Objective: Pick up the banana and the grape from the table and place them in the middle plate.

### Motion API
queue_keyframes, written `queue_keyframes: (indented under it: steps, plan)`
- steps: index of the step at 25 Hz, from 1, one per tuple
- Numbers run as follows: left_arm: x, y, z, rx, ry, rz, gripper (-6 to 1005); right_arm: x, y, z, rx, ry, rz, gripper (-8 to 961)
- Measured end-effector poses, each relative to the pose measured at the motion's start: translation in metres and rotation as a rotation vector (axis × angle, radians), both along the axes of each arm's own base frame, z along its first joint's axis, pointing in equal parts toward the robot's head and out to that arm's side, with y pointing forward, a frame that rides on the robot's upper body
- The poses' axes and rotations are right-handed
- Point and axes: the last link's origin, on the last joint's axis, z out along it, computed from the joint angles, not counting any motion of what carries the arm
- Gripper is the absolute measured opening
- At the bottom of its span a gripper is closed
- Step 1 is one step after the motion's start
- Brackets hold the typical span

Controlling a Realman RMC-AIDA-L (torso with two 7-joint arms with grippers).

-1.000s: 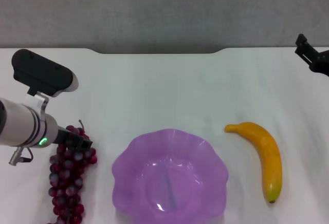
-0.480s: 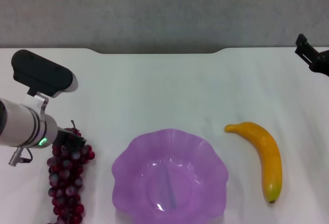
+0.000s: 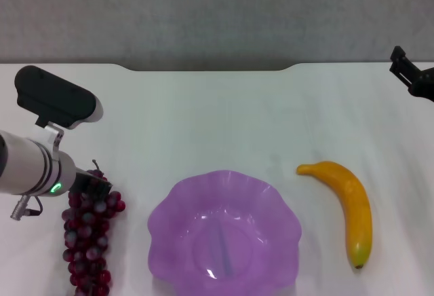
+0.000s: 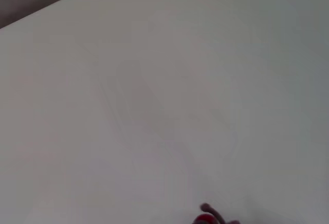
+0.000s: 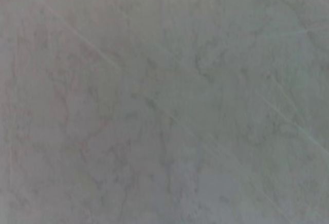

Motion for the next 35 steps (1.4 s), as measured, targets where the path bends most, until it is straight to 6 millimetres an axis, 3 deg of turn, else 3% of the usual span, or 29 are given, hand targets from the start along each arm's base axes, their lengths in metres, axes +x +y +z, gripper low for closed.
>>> queue_keyframes:
  steps: [15, 27, 35]
  plan:
    - [0.04, -0.015, 0.025, 0.009, -0.025, -0.095, 327, 0.001, -0.001, 0.0, 0.0, 0.0, -0.003, 878]
    - [0.04, -0.016, 0.029, 0.011, -0.018, -0.093, 266, 0.001, -0.001, 0.0, 0.001, 0.001, -0.002, 878]
    - [0.069, -0.027, 0.049, 0.031, -0.032, -0.17, 248, 0.0, -0.001, 0.001, 0.002, 0.001, -0.001, 877]
